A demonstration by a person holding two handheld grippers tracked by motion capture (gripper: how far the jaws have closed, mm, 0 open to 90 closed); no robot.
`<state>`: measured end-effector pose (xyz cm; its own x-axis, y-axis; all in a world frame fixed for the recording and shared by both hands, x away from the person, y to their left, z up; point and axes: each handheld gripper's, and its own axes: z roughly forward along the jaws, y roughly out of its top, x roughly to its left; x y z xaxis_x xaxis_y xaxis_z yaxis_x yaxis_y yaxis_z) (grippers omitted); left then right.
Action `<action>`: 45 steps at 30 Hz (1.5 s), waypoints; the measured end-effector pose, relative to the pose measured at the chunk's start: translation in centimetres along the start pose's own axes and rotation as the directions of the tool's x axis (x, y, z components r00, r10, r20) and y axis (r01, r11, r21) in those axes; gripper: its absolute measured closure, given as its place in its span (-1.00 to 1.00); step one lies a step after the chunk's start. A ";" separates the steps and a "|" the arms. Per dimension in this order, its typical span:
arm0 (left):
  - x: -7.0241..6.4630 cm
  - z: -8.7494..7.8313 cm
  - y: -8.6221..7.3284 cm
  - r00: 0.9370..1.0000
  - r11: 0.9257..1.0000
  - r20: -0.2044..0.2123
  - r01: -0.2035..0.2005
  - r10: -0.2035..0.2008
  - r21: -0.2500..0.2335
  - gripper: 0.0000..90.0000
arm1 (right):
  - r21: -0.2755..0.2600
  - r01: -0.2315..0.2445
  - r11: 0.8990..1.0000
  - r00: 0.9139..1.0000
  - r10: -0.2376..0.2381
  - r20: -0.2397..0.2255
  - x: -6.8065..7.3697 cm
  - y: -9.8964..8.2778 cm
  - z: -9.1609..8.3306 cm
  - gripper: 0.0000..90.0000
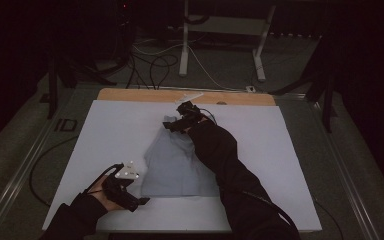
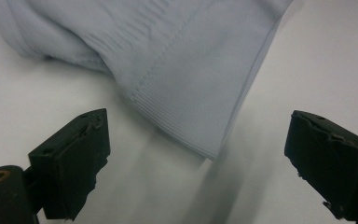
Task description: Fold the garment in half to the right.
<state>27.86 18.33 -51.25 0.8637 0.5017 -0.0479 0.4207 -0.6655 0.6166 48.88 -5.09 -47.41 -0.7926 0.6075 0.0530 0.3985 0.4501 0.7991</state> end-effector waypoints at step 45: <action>-1.5 1.1 3.5 0.996 0.996 -0.032 -0.088 0.088 0.007 0.85 | 0.011 -0.040 0.999 0.999 0.040 0.009 -0.9 1.1 2.5 -0.76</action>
<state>28.37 14.64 -49.94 0.8883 0.4582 0.0315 0.3449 -0.7109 0.6129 51.20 -3.50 -48.13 -0.7720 0.6307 0.0795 0.4348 0.4326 0.7898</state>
